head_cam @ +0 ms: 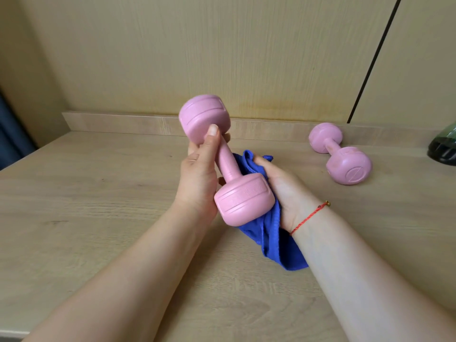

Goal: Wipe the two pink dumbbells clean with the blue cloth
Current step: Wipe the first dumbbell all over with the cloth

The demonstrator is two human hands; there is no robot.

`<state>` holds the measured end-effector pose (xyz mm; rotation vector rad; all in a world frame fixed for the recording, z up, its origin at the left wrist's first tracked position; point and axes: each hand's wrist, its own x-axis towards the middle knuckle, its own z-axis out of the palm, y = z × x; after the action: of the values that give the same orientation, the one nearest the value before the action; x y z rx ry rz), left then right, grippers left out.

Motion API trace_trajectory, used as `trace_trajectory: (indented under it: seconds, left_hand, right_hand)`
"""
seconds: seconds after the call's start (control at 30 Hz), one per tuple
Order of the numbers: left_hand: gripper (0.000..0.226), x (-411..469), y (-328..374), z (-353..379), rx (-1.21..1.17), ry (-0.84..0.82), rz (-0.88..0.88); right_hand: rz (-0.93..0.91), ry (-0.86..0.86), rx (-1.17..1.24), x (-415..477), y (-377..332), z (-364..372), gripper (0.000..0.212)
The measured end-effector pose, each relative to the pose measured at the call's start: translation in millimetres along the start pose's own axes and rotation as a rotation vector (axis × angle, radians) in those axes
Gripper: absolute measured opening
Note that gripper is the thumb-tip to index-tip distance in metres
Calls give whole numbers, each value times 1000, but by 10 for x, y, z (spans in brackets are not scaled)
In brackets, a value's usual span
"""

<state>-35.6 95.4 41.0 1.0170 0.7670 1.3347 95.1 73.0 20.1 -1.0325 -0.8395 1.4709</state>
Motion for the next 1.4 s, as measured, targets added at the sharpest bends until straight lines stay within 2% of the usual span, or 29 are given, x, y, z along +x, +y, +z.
trace_trajectory:
  seconds: [0.17,0.27,0.4,0.53,0.6,0.7,0.77,0.8,0.9,1.0,1.1,1.27,1.33,1.4]
  left_hand:
    - [45,38,41,-27,-38,65,58]
    - [45,9,49,16,-87,34,42]
    - [53,56,58,-46,-63,111,54]
    - [43,130,109,-121,-126,233,49]
    - [39,150,110,-133,-152,265,26]
    - [37,141,86,-139,-133,269,-19]
    - [37,136,64,-142,-108,263,-24]
    - [36,138,58,-146,-99,264,-19]
    - [36,155,57,-155,-95,250,-23]
    - [35,157,60,-152,-103,249,-44]
    - [32,140,66,-115,-133,236,-40]
    - [31,99,105,-50,-234,73,-52]
    - [28,102,104,-45,-209,41,-59]
    - [25,114,83,-66,-128,31,-37]
  right_hand:
    - [-22,43,128,-37,50,33,32]
    - [-30,56,164,-76,11,39,33]
    - [-73,12,242,-181,-182,8,52]
    - [-171,44,-2,-230,-201,-1,61]
    - [-227,-15,-203,-272,-115,125,47]
    - [-429,-216,-595,-260,14,273,10]
    - [-556,-246,-772,-186,91,259,12]
    - [-587,-237,-779,-178,104,259,13]
    - [-617,-174,-683,-193,153,308,3]
    - [-602,-67,-598,-204,212,365,14]
    - [-513,179,-588,-171,177,355,27]
    - [-568,531,-851,-130,-137,78,37]
    - [-525,542,-881,-180,-307,-44,35]
    - [-384,509,-1060,-263,-444,-134,35]
